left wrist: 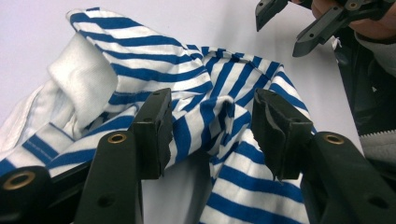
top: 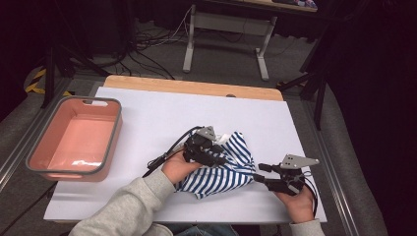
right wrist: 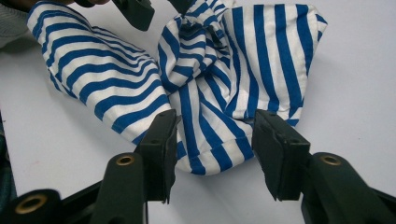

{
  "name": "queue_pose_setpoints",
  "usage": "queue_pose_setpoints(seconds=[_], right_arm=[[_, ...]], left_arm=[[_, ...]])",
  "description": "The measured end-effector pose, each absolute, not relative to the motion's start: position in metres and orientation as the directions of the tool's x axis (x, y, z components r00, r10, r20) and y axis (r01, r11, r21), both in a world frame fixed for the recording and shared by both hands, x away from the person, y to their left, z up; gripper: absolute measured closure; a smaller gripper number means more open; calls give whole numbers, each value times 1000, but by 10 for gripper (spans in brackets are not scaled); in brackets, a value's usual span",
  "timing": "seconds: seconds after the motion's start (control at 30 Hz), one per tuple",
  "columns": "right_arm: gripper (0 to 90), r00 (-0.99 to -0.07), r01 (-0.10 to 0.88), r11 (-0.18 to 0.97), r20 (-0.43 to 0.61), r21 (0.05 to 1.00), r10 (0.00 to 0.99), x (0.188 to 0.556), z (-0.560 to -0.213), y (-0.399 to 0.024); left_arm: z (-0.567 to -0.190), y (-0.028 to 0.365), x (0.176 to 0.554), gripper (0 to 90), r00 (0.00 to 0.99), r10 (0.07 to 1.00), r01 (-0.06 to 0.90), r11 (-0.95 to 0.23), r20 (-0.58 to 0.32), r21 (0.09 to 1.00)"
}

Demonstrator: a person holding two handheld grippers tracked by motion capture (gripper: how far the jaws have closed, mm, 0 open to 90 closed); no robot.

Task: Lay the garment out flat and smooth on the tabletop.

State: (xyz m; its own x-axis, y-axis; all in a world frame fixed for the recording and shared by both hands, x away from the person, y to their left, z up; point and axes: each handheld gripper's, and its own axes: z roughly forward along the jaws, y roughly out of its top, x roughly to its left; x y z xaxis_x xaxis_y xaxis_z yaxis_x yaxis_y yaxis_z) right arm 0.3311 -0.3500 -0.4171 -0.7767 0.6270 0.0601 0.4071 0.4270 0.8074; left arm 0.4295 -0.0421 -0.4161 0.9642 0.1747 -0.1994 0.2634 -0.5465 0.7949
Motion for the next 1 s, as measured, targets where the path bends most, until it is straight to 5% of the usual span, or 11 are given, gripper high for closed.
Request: queue_pose_setpoints(seconds=[0.53,0.77,1.0], right_arm=[[502,-768,421,422,67,803,637,332,-418,-352],[503,-768,423,421,71,802,636,333,-419,-352],[506,-763,429,417,74,801,643,334,-419,-353]], left_arm=[[-419,-44,433,496,969,166,245,-545,-182,802],[-424,-47,433,844,971,152,237,-598,-182,766],[-418,-41,432,878,970,164,241,-608,-177,757]])
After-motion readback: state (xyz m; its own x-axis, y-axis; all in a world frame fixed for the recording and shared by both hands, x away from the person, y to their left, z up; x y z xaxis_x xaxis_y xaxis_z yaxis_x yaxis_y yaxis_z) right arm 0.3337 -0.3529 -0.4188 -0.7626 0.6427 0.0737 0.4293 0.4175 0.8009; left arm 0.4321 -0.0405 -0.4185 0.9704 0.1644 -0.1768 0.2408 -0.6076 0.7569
